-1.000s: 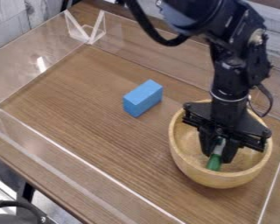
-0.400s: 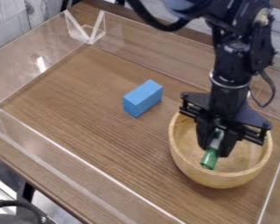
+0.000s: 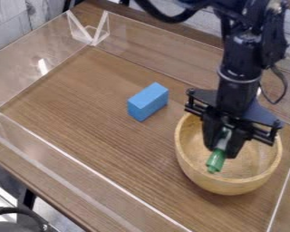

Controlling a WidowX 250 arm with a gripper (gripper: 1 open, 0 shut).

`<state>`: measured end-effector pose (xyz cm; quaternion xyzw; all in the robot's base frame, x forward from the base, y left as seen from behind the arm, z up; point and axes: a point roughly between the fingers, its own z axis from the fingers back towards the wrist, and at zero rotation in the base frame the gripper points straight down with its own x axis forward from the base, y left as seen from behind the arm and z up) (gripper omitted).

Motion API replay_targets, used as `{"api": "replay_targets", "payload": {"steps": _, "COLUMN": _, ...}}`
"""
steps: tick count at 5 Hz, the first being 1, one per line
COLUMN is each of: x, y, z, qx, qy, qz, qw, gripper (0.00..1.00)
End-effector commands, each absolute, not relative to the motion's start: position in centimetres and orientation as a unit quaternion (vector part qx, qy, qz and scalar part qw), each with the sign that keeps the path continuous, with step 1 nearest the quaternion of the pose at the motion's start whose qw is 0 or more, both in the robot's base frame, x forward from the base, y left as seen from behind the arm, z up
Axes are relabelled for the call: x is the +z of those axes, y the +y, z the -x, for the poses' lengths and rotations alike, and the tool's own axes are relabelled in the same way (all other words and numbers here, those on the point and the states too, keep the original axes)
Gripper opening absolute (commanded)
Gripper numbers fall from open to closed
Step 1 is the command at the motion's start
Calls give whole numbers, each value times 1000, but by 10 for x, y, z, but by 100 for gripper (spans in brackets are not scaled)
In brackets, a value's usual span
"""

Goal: Remove the green marker from inside the brown bowl and put it on the table

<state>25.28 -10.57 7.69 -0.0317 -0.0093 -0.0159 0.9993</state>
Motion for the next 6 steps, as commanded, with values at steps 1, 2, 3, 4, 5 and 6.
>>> {"api": "replay_targets", "payload": {"steps": 1, "x": 108, "y": -108, "z": -263, "qx": -22, "qy": -53, "qz": 44, "qw": 997, "gripper": 0}}
{"api": "replay_targets", "payload": {"steps": 2, "x": 119, "y": -106, "z": -262, "qx": -21, "qy": -57, "qz": 43, "qw": 997, "gripper": 0}}
{"api": "replay_targets", "payload": {"steps": 3, "x": 139, "y": -99, "z": -262, "qx": -17, "qy": -68, "qz": 43, "qw": 997, "gripper": 0}}
{"api": "replay_targets", "payload": {"steps": 4, "x": 170, "y": -90, "z": -263, "qx": -15, "qy": -81, "qz": 46, "qw": 996, "gripper": 0}}
{"api": "replay_targets", "payload": {"steps": 5, "x": 195, "y": -73, "z": -264, "qx": -20, "qy": -89, "qz": 42, "qw": 995, "gripper": 0}}
{"api": "replay_targets", "payload": {"steps": 6, "x": 218, "y": -49, "z": -260, "qx": -18, "qy": -102, "qz": 43, "qw": 994, "gripper": 0}}
